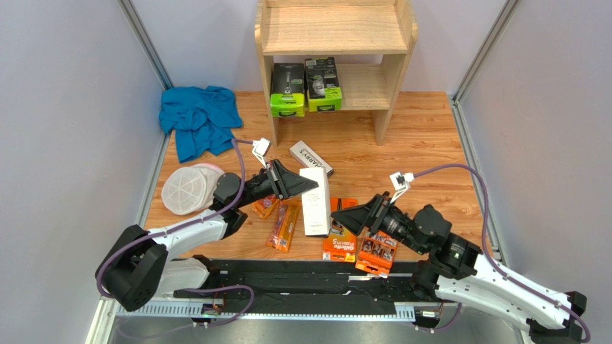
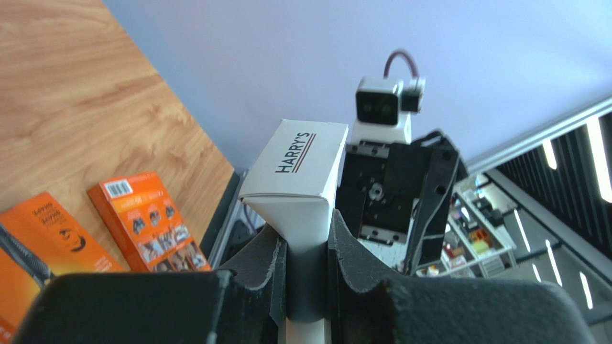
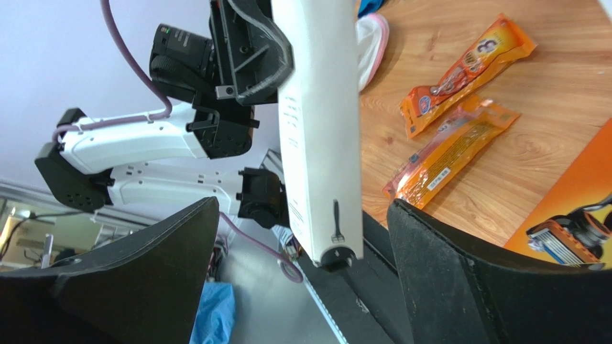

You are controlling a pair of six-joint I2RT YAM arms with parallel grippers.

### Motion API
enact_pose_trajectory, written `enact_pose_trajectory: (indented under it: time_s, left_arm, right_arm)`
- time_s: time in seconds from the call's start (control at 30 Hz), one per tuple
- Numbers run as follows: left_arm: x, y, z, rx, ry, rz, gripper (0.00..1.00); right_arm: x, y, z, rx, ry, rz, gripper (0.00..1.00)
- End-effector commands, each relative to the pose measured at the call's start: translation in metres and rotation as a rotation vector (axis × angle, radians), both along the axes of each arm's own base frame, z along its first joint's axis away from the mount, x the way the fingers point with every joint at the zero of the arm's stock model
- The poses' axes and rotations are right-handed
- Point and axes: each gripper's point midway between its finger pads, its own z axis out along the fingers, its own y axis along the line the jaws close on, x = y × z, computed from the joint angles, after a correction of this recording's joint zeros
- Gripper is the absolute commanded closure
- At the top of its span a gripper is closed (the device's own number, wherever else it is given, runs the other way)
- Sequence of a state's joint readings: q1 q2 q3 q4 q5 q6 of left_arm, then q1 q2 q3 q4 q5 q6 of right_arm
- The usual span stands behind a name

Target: Place and organize the shaving razors onto the shelf

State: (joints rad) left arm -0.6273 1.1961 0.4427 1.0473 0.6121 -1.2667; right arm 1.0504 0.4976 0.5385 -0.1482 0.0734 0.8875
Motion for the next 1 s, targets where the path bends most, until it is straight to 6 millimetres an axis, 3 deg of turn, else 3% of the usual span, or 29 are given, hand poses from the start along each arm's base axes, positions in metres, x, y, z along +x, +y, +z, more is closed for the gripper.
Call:
enact_pose_trajectory:
  time_s: [0.0,0.13,0.23,0.27,0.3,0.37,0.53,0.7,0.9,0.97]
  left_arm:
    - [0.03,0.004,0.045,-0.125,0.025,0.126,1.0]
    - [0.049,0.003,0.063,-0.168,0.107,0.18,1.0]
    - [0.062,0.002,0.066,-0.127,0.206,0.226,1.0]
    - [0.066,0.0,0.051,-0.065,0.277,0.244,1.0]
    - [0.068,0.001,0.05,-0.049,0.302,0.257,1.0]
    - [0.068,0.002,0.05,-0.019,0.331,0.265,1.0]
    - [0.068,0.001,0.044,0.032,0.357,0.274,1.0]
    - [0.069,-0.002,0.033,0.04,0.377,0.262,1.0]
    - [0.07,-0.006,0.04,0.008,0.353,0.235,1.0]
    - [0.069,-0.008,0.038,0.018,0.353,0.227,1.0]
  right_arm:
    - [0.015,-0.021,-0.012,0.03,0.032,-0.138,0.08]
    - [0.016,-0.021,-0.01,0.059,0.039,-0.146,0.08]
    - [0.019,-0.015,-0.007,0.078,0.032,-0.145,0.08]
    - [0.018,-0.012,-0.004,0.081,0.009,-0.13,0.09]
    - [0.019,-0.011,0.003,0.107,-0.01,-0.129,0.1]
    - [0.022,-0.012,0.005,0.108,-0.025,-0.147,0.1]
    - [0.022,-0.006,0.033,0.165,-0.098,-0.125,0.12]
    - [0.018,0.004,0.04,0.193,-0.102,-0.078,0.13]
    - [0.022,0.015,0.027,0.176,-0.054,-0.073,0.16]
    - [0.025,0.014,0.027,0.195,-0.043,-0.089,0.21]
